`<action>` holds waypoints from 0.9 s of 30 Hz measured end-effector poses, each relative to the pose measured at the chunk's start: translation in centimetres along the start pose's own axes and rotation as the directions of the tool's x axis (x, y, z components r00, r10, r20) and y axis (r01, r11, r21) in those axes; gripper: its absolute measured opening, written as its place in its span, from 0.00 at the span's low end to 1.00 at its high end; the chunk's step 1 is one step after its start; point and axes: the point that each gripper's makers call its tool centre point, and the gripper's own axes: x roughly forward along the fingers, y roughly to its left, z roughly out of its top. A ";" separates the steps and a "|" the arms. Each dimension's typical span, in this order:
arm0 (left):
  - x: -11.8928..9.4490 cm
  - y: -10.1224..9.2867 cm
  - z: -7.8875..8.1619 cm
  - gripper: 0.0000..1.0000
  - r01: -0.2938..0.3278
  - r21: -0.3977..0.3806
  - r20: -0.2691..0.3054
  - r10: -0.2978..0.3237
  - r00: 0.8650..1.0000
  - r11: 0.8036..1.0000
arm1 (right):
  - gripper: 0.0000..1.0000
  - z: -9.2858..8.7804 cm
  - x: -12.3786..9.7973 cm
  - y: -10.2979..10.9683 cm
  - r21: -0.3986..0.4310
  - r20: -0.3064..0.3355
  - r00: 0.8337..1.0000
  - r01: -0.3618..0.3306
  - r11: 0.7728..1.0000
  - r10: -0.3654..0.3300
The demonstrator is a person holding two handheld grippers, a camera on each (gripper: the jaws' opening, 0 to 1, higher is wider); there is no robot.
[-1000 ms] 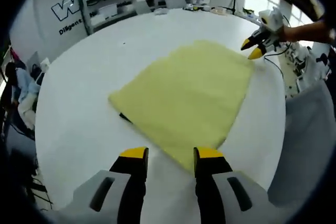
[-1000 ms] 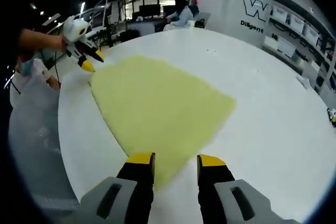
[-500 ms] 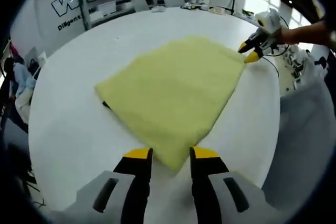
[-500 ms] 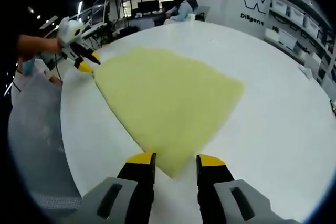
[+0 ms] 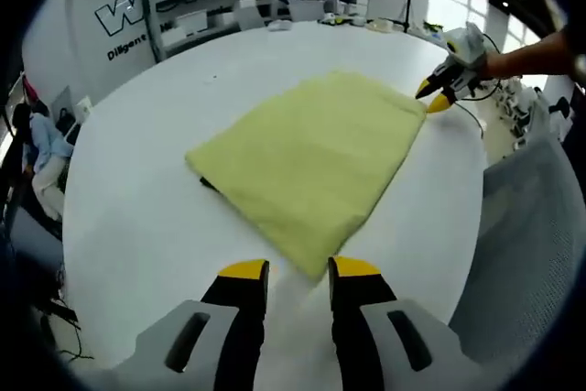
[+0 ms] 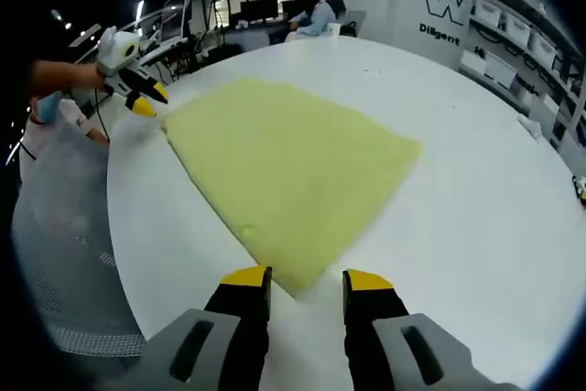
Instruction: Fold the garment on the visible template until the final outline fits inside the template.
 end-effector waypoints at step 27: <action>-0.4 -1.2 0.7 0.28 -0.023 -0.049 0.110 0.028 0.994 0.999 | 0.28 1.0 -0.1 -0.2 0.030 0.009 1.000 0.027 0.999 -0.028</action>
